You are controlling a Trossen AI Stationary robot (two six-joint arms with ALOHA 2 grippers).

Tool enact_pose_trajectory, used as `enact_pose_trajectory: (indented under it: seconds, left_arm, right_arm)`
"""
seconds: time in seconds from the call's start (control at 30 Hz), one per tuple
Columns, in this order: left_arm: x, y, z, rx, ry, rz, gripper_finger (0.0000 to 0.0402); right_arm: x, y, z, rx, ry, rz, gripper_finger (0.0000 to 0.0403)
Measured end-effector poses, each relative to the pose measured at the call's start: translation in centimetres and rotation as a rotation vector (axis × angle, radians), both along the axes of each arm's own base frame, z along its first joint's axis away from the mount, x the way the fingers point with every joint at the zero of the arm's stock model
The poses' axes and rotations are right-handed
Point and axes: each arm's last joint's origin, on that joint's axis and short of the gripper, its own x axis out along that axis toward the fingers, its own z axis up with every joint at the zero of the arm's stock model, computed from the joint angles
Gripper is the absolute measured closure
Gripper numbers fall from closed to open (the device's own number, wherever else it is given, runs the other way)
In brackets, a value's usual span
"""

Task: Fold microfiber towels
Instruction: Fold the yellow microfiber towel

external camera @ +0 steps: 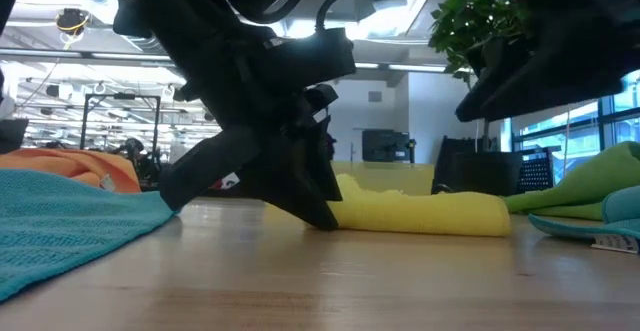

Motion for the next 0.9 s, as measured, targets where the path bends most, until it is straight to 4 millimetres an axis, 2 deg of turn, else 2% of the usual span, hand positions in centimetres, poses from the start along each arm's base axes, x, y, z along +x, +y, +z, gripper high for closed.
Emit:
enact_pose_trajectory:
  seconds: [0.17,0.33,0.57,0.73,0.9]
  left_arm:
    - [0.1,0.1,0.0,-0.007,-0.003,-0.001,0.0356]
    - [0.1,0.1,-0.1,-0.019,0.000,-0.006,0.0394]
    - [0.2,0.3,-0.1,-0.038,-0.004,0.011,0.0396]
    - [0.4,0.7,-0.1,-0.077,-0.006,0.027,0.0398]
    - [0.4,0.9,0.0,-0.109,-0.005,0.041,0.0399]
  right_arm:
    - [0.1,0.2,-1.5,0.017,0.022,0.045,0.0247]
    - [0.3,0.1,-3.3,-0.094,0.054,-0.002,0.0197]
    - [0.9,0.6,-5.2,-0.167,0.072,0.017,0.0142]
    - [1.4,1.4,-6.2,-0.276,0.097,0.048,0.0140]
    - [1.0,1.6,-6.9,-0.348,0.152,-0.004,0.0154]
